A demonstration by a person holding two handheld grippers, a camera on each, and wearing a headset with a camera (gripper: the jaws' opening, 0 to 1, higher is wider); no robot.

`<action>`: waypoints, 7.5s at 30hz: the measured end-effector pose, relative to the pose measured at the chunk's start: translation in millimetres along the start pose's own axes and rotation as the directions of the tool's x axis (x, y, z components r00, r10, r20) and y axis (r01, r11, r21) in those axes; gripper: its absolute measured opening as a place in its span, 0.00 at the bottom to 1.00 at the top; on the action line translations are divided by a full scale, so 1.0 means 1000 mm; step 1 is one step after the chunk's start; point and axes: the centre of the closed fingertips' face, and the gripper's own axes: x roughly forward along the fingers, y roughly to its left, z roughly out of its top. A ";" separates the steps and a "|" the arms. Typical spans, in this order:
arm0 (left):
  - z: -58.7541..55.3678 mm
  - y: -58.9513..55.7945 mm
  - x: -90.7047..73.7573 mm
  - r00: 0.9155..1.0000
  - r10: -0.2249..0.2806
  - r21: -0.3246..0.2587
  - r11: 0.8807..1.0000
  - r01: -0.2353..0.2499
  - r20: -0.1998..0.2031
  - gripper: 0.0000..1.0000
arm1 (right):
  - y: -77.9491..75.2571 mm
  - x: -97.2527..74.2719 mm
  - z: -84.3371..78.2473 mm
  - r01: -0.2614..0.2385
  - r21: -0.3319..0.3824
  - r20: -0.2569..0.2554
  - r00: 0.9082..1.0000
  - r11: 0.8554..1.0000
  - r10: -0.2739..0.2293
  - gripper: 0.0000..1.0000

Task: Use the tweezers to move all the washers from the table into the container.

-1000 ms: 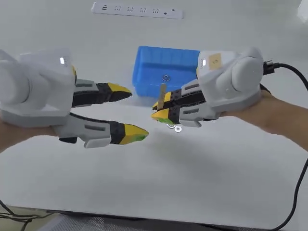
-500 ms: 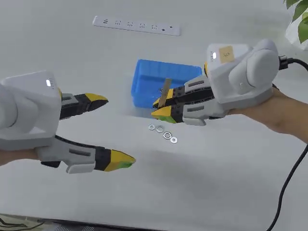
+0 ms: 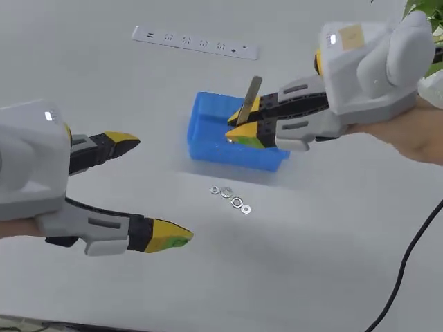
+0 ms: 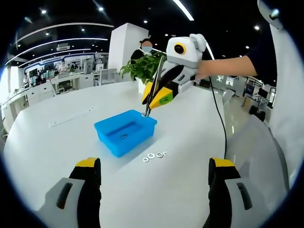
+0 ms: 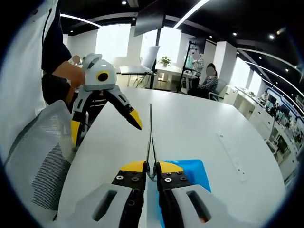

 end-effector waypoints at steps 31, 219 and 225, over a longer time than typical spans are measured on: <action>-0.032 0.031 -0.018 0.994 0.069 -0.043 0.996 -0.072 -0.082 0.98 | -0.060 0.055 -0.106 0.049 0.123 -0.117 0.993 0.991 -0.034 0.09; 0.041 -0.012 0.068 0.983 -0.179 0.311 0.937 0.157 0.043 0.05 | 0.083 -0.015 -0.110 0.128 0.332 0.009 0.990 0.935 -0.139 0.97; 0.042 -0.010 0.071 0.980 -0.190 0.317 0.934 0.165 0.051 0.05 | 0.086 -0.015 -0.121 0.121 0.354 -0.005 0.992 0.927 -0.128 0.97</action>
